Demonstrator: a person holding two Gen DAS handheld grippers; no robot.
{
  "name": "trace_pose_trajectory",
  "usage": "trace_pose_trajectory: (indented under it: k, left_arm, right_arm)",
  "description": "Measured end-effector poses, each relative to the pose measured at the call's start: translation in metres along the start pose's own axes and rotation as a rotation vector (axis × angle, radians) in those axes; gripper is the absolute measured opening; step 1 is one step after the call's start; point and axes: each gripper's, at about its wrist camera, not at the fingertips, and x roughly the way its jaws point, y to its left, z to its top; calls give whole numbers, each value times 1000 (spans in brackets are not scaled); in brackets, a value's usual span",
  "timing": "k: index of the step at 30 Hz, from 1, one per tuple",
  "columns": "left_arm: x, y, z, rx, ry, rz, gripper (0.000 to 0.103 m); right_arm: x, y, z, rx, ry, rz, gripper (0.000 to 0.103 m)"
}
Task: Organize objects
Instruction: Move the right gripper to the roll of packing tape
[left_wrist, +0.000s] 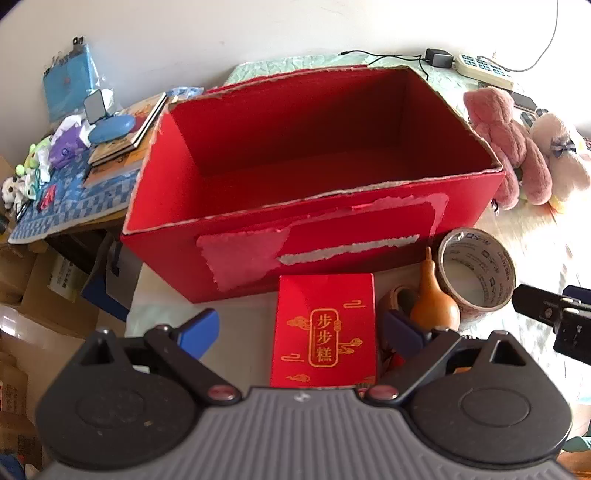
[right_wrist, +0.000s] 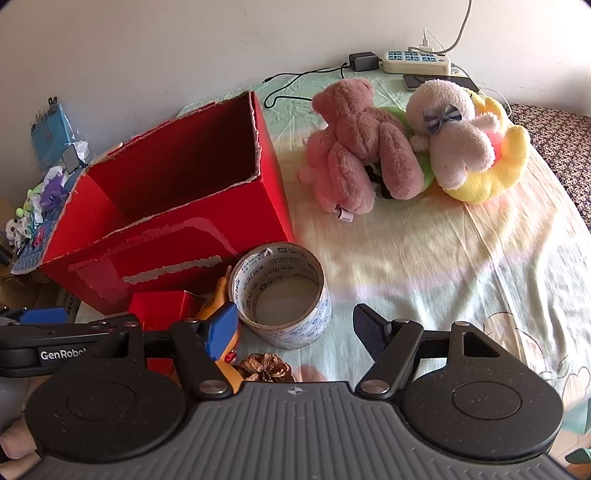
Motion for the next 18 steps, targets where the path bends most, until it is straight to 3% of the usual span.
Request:
trace_pose_trajectory:
  k: [7,9,18]
  left_arm:
    - [3,1,0,0,10,-45,96]
    - [4,0,0,6,16,-55,100]
    - [4,-9,7,42,4,-37,103]
  right_arm:
    - [3,-3,1,-5,8,0,73]
    - [3,-4,3,-9,13,4,73]
    - [5,-26,13,-59,38,45,71]
